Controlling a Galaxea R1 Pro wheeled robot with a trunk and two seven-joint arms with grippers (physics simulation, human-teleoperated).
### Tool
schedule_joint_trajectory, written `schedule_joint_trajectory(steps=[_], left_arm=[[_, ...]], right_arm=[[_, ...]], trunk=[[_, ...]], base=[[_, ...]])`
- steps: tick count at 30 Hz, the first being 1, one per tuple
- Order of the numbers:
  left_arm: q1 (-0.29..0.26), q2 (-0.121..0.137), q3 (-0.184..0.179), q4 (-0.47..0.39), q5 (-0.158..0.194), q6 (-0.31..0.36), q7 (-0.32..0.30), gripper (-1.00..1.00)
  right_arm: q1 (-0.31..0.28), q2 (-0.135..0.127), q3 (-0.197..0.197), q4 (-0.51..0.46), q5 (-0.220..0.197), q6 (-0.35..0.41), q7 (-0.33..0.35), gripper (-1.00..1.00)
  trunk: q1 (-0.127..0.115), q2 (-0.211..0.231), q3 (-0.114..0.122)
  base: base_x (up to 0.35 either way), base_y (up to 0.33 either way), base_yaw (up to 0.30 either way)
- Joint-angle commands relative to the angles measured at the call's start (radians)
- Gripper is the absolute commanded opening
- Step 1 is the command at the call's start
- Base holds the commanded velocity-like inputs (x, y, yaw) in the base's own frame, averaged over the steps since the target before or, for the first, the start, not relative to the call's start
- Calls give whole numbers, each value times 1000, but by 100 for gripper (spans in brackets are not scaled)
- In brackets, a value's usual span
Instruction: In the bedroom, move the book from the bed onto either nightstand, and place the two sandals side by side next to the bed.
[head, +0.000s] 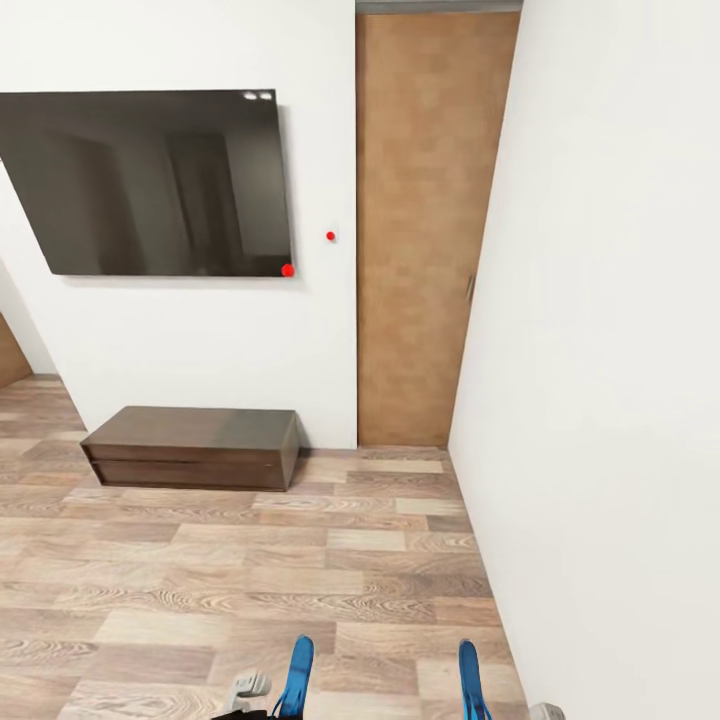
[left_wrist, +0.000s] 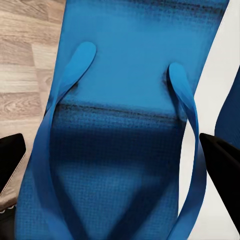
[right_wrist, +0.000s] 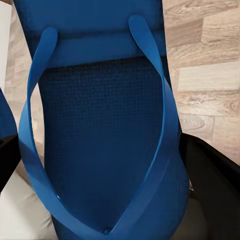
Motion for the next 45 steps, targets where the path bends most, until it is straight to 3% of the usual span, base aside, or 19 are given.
schedule_joint_trajectory(steps=[1,45], left_arm=[[-1,1,-5,-1,11,10,-2,-100],[-1,1,-5,-1,11,10,-2,-100]], right_arm=[[-1,-1,6,-1,-11,7,3,-100],[-1,-1,6,-1,-11,7,3,-100]], trunk=[[1,-2,-2],[1,-2,-2]], base=[[325,0,0],[325,0,0]])
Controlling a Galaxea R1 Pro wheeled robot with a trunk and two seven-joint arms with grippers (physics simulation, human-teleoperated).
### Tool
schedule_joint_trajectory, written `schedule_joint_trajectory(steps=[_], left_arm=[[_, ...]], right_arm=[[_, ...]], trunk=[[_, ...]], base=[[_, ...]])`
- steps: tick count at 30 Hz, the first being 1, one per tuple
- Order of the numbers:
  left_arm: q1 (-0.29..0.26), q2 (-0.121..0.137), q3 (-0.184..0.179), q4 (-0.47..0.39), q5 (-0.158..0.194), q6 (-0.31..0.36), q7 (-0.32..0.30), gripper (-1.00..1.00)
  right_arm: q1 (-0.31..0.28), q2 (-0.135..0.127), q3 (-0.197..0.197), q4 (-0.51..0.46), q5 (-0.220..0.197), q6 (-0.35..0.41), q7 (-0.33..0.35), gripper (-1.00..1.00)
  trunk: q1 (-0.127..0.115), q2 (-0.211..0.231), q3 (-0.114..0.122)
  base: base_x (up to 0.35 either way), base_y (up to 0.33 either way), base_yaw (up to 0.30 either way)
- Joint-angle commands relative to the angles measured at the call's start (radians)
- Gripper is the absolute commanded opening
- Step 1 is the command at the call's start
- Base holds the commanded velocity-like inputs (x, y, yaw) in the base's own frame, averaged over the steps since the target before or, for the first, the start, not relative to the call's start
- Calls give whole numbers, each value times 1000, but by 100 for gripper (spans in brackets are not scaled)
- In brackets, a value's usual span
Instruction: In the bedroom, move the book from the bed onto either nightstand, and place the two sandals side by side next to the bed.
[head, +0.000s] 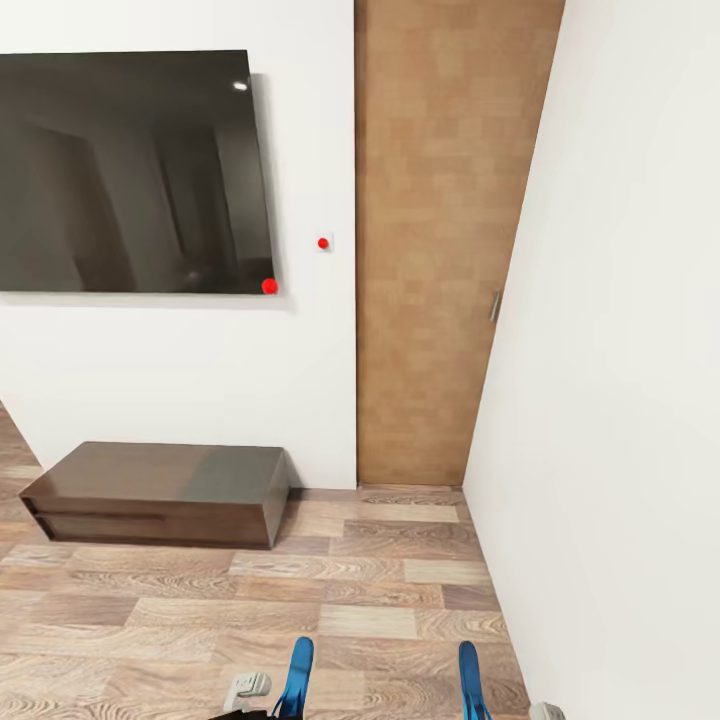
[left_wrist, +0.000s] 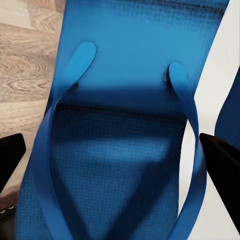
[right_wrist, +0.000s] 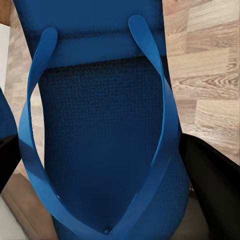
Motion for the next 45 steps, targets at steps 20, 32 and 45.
schedule_joint_trajectory(steps=[20,32,45], left_arm=[[-1,1,-5,-1,11,10,-2,-100],[-1,1,-5,0,11,10,-2,-100],[-1,1,-5,0,11,10,-2,-100]], right_arm=[[-1,-1,6,-1,-11,7,3,-100],[-1,-1,6,-1,-11,7,2,-100],[-1,-1,6,-1,-11,7,2,-100]], trunk=[[1,-2,-9],[1,-2,-16],[1,-2,-24]], base=[[132,0,161],[0,0,266],[0,0,267]])
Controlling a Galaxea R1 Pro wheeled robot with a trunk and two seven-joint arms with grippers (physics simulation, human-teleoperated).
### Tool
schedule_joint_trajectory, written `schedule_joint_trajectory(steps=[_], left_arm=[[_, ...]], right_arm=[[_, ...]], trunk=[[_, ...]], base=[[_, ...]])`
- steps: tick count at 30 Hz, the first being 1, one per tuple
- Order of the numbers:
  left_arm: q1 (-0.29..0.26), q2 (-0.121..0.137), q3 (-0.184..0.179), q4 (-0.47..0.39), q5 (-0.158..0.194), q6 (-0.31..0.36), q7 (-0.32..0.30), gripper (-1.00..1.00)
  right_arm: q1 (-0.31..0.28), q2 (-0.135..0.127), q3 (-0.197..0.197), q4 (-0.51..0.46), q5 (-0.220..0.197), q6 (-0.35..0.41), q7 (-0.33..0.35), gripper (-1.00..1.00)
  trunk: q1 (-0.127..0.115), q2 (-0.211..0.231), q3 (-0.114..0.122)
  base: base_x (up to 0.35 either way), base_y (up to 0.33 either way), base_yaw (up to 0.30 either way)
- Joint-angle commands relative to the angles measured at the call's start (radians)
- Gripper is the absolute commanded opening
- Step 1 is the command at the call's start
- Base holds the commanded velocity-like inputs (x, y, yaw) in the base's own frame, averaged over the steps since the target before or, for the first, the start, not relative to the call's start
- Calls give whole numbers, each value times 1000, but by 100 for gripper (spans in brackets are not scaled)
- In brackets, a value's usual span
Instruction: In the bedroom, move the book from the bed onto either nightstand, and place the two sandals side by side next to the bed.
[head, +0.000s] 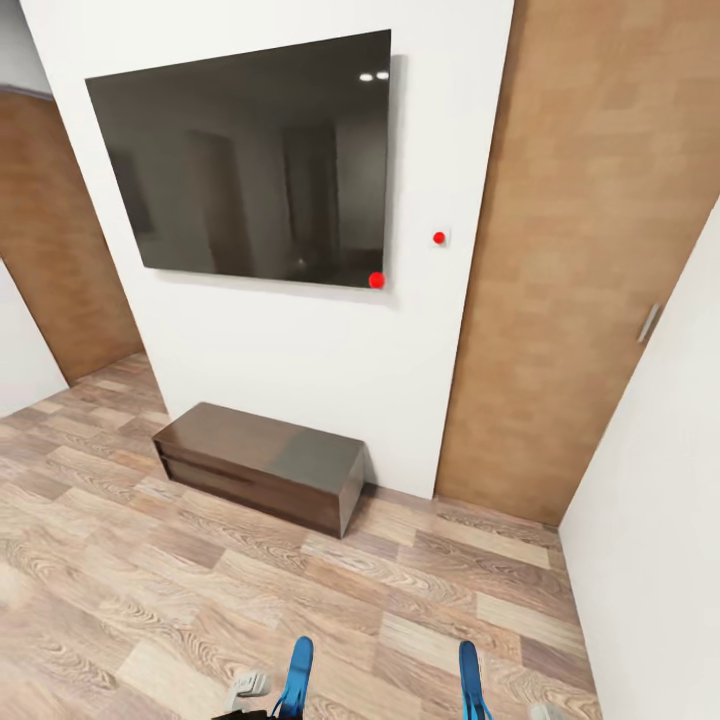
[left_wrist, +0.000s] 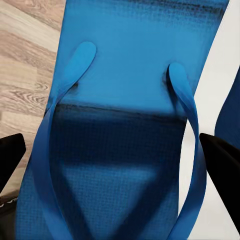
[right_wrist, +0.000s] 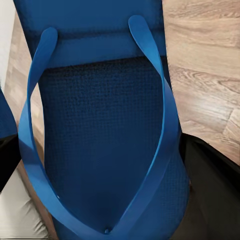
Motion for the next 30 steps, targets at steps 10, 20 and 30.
schedule_joint_trajectory(steps=[10,20,30], left_arm=[[-1,1,-6,-1,10,10,-2,-100],[-1,1,-6,0,10,9,-2,-100],[-1,1,-6,0,10,9,-2,-100]], right_arm=[[0,-1,7,-1,-11,7,3,-100],[0,-1,7,-1,-11,7,1,-100],[0,-1,7,-1,-11,7,4,-100]], trunk=[[1,-2,-8],[1,-2,-14],[1,-2,-19]], base=[[0,-4,269],[0,-37,270],[0,0,270]])
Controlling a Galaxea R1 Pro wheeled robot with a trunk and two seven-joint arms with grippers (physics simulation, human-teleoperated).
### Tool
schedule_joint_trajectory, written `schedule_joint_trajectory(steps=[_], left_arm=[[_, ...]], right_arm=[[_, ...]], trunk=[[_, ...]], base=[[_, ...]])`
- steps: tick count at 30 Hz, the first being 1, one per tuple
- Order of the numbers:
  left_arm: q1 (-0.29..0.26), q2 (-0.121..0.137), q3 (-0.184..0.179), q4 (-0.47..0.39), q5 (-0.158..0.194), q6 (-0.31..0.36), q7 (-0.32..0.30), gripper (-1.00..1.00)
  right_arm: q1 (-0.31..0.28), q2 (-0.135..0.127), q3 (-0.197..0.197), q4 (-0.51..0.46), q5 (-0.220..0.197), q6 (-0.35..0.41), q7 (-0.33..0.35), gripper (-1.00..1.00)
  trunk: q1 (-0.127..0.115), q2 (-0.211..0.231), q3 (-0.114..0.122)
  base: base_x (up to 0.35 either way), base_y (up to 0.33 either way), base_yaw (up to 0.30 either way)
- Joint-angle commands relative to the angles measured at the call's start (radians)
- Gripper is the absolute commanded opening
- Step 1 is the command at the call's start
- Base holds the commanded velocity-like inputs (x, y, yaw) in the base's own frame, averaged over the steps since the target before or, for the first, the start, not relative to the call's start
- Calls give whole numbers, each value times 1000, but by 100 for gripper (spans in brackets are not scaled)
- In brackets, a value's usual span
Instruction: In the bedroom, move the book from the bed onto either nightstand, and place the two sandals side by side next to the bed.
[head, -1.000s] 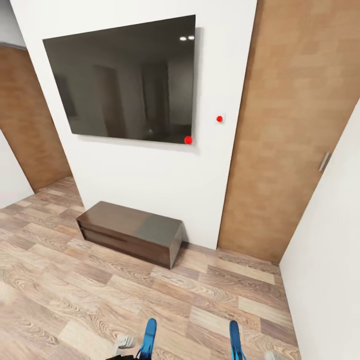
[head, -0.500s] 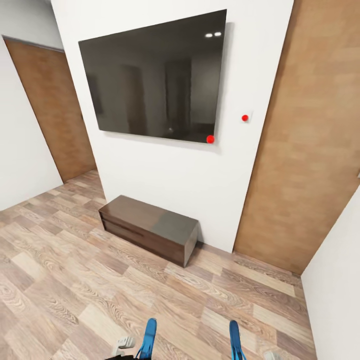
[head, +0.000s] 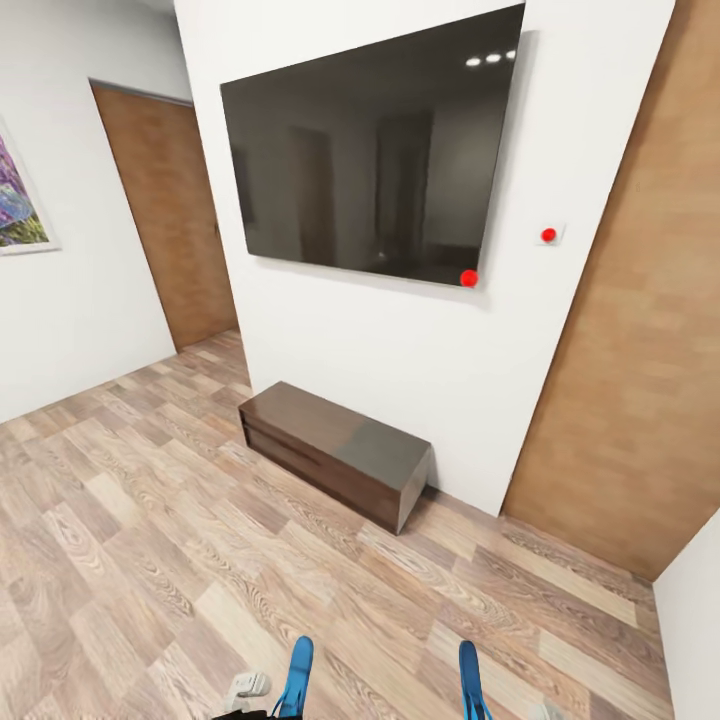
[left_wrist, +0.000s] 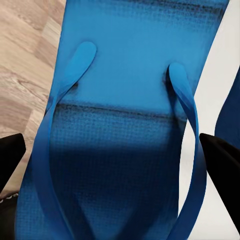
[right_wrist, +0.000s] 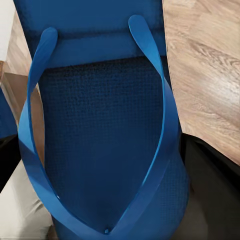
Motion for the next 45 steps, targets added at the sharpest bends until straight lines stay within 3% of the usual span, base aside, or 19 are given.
schedule_joint_trajectory(steps=[1,9,13,16,20,23,24,25,26,28,30,32,36,41,45], left_arm=[[-1,0,-6,-1,10,10,-2,-100],[-1,0,-6,-1,10,-6,2,-100],[-1,-12,-6,-1,10,-28,59,-100],[-1,-45,-6,0,12,-35,249,-100],[-1,-53,-6,0,12,-45,330,-100],[-1,-54,-6,0,12,-62,345,-100],[-1,-55,-6,-1,12,-68,348,-100],[-1,-55,-5,-1,11,-72,352,-100],[-1,-55,-6,-1,10,-75,392,-100],[-1,-57,-6,-1,10,-75,446,-100],[-1,-66,-4,-10,10,-76,547,-100],[-1,-76,-2,-15,9,-76,588,-100],[-1,-79,-5,-13,10,-86,599,-100],[-1,-80,-6,15,11,-94,598,-100],[-1,-80,-5,28,10,-111,598,-100]], right_arm=[[0,-1,7,-1,-11,7,3,-100],[0,-3,6,-1,-11,22,9,-100],[0,-3,6,-1,-11,22,9,-100],[0,-3,4,-1,-11,11,2,-100],[0,-4,-1,-1,-11,8,-9,-100],[0,-4,-2,-1,-11,6,-114,-100],[0,-3,-1,-1,-11,5,-212,-100],[0,3,4,-2,-11,-8,-370,-100],[0,7,6,-2,-11,-21,-464,-100],[0,8,7,-2,-11,-25,-491,-100],[0,8,8,-3,-10,-26,-510,-100],[0,8,8,-7,-10,-27,-517,-100],[0,9,11,-9,-6,-46,-539,-100],[0,10,10,-6,-4,-82,-733,-100],[0,10,9,-6,-2,-87,-772,-100]], trunk=[[1,-2,-3],[1,-2,-7],[1,-2,-8],[1,-2,-8],[1,-2,-8],[1,-2,-8],[1,-2,-8],[1,-2,-8],[1,-2,-8],[1,-2,-8],[1,-2,-8],[1,-2,-8],[1,-2,-8],[1,-2,-8],[1,-2,-8]], base=[[0,0,270],[0,0,271],[0,0,280],[0,0,288],[0,0,291],[0,0,291],[0,0,291],[0,0,291],[0,0,291],[0,0,291],[0,0,291],[0,0,291],[0,0,292],[0,0,292],[0,0,292]])
